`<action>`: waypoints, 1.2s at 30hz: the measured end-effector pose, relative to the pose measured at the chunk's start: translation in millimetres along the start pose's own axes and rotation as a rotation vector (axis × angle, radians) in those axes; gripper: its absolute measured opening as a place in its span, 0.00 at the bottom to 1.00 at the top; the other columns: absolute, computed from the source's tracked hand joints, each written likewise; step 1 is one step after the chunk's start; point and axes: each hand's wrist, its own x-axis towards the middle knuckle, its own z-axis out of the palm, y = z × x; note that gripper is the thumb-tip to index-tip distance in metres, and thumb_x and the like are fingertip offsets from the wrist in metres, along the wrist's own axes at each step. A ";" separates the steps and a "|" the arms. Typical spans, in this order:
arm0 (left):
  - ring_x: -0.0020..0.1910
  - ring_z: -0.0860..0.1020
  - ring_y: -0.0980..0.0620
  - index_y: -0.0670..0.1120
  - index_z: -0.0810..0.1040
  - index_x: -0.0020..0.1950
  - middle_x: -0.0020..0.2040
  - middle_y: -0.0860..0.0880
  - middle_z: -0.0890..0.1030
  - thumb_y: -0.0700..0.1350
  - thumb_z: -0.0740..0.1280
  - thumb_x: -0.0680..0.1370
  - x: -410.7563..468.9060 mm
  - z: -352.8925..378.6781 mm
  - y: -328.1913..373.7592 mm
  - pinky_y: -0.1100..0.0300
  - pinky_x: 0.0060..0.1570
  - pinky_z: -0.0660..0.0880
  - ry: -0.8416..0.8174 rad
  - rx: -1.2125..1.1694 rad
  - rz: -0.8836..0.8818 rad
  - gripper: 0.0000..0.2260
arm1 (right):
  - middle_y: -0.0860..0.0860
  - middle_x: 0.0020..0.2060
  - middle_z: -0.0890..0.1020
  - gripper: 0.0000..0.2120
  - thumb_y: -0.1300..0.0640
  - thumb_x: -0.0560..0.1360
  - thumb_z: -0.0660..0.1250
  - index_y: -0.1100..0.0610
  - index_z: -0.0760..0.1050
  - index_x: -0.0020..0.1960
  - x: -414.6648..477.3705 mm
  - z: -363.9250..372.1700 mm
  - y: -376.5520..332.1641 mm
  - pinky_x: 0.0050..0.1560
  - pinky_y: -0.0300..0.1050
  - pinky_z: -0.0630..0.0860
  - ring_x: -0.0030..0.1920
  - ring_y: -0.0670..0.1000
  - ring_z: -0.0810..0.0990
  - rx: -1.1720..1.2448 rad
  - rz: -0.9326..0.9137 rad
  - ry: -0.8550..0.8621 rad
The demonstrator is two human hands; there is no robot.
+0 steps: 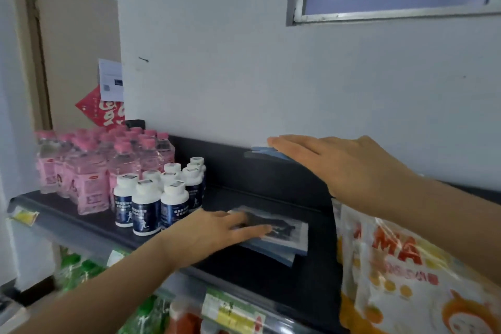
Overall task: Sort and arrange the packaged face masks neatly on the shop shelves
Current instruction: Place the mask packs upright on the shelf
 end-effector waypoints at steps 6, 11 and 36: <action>0.54 0.77 0.47 0.58 0.60 0.73 0.64 0.48 0.71 0.42 0.64 0.77 15.9 40.5 -17.9 0.52 0.42 0.78 0.065 -0.343 0.055 0.27 | 0.50 0.58 0.80 0.52 0.76 0.51 0.69 0.52 0.62 0.72 6.8 27.6 -24.7 0.15 0.42 0.67 0.26 0.51 0.75 -0.073 0.139 0.033; 0.65 0.69 0.53 0.57 0.64 0.72 0.69 0.53 0.66 0.74 0.50 0.68 14.8 57.1 -13.4 0.59 0.64 0.68 -0.074 -0.674 -0.064 0.37 | 0.45 0.72 0.66 0.54 0.73 0.59 0.63 0.45 0.43 0.75 6.8 40.0 -49.6 0.24 0.45 0.71 0.37 0.49 0.74 -0.065 0.300 -0.178; 0.28 0.77 0.62 0.56 0.80 0.54 0.33 0.61 0.81 0.63 0.52 0.76 -75.6 3.0 -18.7 0.60 0.22 0.75 0.507 -0.543 -0.390 0.21 | 0.47 0.72 0.62 0.31 0.35 0.74 0.57 0.46 0.59 0.74 17.3 85.1 -102.6 0.70 0.52 0.61 0.71 0.51 0.59 0.308 0.467 -0.349</action>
